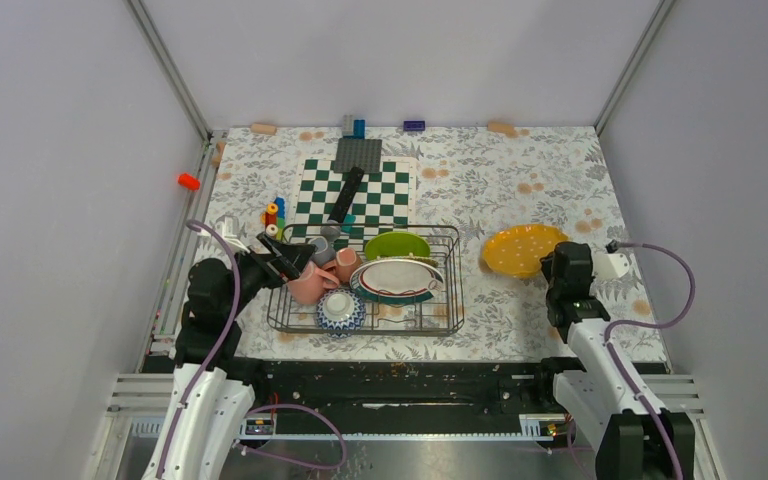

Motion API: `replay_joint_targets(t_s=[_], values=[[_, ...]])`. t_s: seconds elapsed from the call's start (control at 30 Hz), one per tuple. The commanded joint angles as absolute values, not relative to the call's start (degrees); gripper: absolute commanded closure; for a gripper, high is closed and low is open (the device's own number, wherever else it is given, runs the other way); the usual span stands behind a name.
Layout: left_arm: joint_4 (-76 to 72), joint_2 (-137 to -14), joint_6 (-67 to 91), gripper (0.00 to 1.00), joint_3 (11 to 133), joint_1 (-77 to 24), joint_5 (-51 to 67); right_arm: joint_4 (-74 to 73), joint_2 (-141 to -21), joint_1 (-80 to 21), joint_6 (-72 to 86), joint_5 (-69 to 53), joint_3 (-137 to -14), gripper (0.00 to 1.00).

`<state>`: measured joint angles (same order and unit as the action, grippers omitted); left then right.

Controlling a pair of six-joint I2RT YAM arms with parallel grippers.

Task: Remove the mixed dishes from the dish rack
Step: Place the plate at the center of the board.

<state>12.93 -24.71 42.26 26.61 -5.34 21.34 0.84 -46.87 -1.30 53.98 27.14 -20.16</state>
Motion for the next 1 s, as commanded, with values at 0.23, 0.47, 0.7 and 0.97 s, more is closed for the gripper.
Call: replay_joint_targets(t_s=[0.23,0.47,0.7,0.97], values=[[6.1,-23.5,45.9,0.01,25.5,-5.3,24.9,29.0,-59.5,-0.9,60.0,27.8,-22.0,0.97],[4.3,-23.8,44.7,0.01,24.7,-5.8,28.5,43.7,-75.9,-0.9,60.1,18.1,-25.8,0.9],[3.0,-25.7,44.4,0.01,23.9,-9.1,27.8,49.8,-87.6,-0.9,59.5,12.1,-29.5,0.81],[0.3,-32.7,42.1,0.01,25.2,-15.7,26.9,51.7,-94.8,-0.9,56.0,7.6,-31.6,0.62]])
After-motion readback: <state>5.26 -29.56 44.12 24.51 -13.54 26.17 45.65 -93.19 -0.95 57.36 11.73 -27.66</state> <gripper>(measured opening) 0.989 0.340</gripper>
